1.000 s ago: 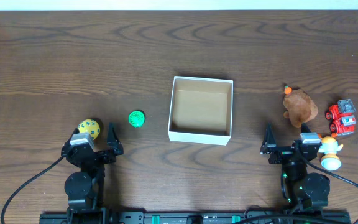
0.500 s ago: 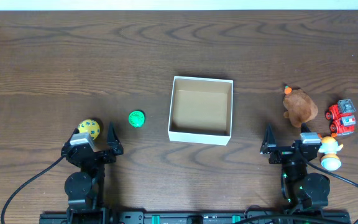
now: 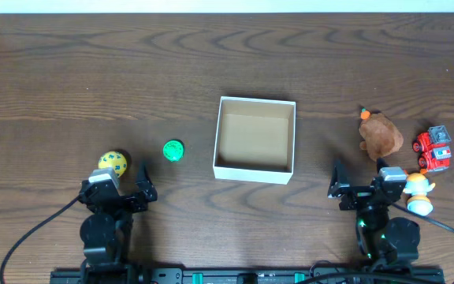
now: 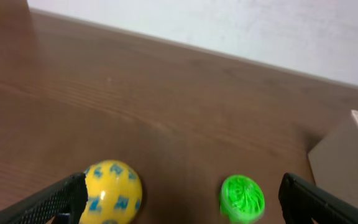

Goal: Pack container
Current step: 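Move the right gripper over the red fire truck and grasp it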

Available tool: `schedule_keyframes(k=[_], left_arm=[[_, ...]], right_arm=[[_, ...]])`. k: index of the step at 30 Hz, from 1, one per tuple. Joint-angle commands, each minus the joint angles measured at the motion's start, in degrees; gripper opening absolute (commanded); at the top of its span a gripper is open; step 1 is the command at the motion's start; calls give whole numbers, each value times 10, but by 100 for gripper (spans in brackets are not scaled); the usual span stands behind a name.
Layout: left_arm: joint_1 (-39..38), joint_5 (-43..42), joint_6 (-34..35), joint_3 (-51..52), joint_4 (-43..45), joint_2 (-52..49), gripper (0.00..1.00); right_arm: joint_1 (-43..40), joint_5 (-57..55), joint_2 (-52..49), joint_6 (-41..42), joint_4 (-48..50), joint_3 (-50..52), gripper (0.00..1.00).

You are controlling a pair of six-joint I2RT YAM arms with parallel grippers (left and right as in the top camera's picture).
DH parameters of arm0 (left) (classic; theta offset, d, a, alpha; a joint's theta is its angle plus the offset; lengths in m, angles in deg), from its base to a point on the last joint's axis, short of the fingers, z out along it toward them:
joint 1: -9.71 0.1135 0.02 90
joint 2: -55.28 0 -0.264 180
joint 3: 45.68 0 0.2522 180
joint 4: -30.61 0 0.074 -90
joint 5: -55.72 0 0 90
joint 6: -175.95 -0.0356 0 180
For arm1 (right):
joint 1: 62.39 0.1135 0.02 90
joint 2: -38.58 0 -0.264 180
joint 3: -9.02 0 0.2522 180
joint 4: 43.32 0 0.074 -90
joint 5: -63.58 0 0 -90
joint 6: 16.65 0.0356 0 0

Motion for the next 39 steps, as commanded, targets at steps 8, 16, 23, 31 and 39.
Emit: schedule_keyframes(k=[8,16,23,31,39], left_arm=[[2,1,9,-259,-135,-194,98],[2,1,9,-412,-287,-353,98],[2,1,9,-428,-289,-379,98],[2,3,9,-428,-284,-379,98],[2,3,9,-428,-287,-379,98]], right_arm=[[-20,5,-245,-61,-185,-327,99],[-129,26,-557,-164,-461,-658,99],[-254,66,-779,-275,-676,-876,99],[-336,-21,-886,-274,-655,-894,99],[-357,-21,-935,-462,-584,-894,99]])
